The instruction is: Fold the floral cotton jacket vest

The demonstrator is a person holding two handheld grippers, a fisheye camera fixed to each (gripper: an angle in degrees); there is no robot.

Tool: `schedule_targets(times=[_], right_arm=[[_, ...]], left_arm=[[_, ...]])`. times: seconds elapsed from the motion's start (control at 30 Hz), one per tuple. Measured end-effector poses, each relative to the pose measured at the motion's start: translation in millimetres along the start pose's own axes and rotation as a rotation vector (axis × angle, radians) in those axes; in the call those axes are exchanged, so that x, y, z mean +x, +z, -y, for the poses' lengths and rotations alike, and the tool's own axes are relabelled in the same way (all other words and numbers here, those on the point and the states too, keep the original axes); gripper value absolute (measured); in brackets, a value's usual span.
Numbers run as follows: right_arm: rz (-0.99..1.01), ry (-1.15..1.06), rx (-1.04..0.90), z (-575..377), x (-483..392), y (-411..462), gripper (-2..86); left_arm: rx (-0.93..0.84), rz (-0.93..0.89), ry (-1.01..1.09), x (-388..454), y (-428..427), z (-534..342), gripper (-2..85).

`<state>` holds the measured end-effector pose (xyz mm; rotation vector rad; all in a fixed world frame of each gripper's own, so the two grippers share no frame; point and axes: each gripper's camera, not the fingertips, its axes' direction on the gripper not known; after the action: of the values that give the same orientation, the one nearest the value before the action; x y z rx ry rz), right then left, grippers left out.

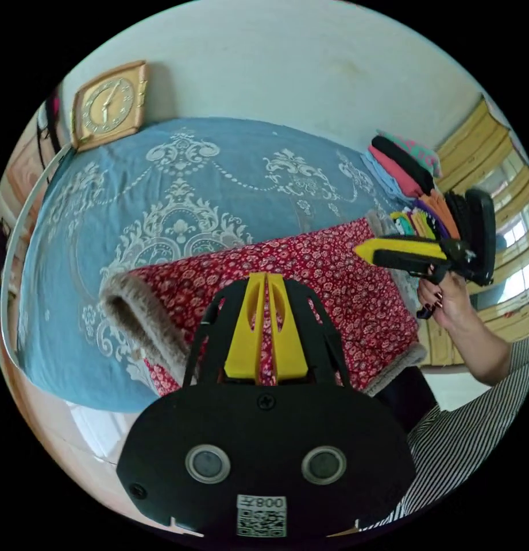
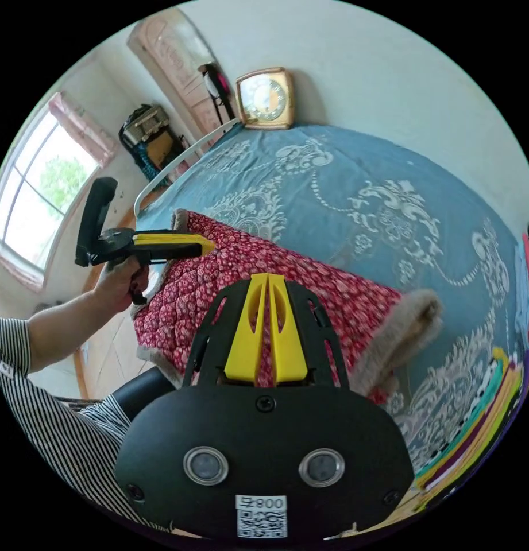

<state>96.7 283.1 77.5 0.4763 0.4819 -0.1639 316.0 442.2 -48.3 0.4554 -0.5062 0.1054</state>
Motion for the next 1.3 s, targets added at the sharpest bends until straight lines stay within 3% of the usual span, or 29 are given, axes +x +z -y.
schedule_targets(times=[0.1,0.13,0.23,0.37,0.5,0.57,0.63,0.8,0.97,1.07,1.3], right_arm=[[-0.117,-0.029,-0.246,27,-16,67,0.1],[-0.152,-0.058,-0.185,28,-24,65,0.1],[-0.157,-0.071,-0.151,31,-28,56,0.1],[-0.051,-0.018,-0.115,39,-11,17,0.0],[-0.186,0.163,0.021,25,37,-37,0.0],[-0.227,0.255,-0.023,16,66,-33,0.0],[-0.097,0.324,-0.088,5,96,-11,0.1],[-0.136,0.312,-0.099,21,89,-22,0.1],[-0.231,0.313,0.036,26,79,-64,0.1],[-0.212,0.368,-0.107,27,103,-33,0.1],[-0.194,0.345,-0.095,32,103,-53,0.1]], left_arm=[[-0.128,0.091,0.052,13,44,4,0.3],[-0.059,0.131,0.062,17,41,1,0.3],[-0.093,0.17,0.095,22,40,5,0.2],[-0.007,0.058,0.034,3,10,7,0.2],[0.092,0.127,-0.124,-38,-17,-4,0.2],[0.017,0.126,-0.182,-57,-5,-8,0.2],[-0.014,0.085,-0.192,-72,13,-16,0.2],[-0.051,0.158,-0.148,-76,-2,-10,0.2],[0.125,0.171,-0.216,-95,-47,-26,0.2],[0.018,0.173,-0.295,-127,-32,-35,0.2],[0.096,-0.048,-0.403,-179,-73,-60,0.4]])
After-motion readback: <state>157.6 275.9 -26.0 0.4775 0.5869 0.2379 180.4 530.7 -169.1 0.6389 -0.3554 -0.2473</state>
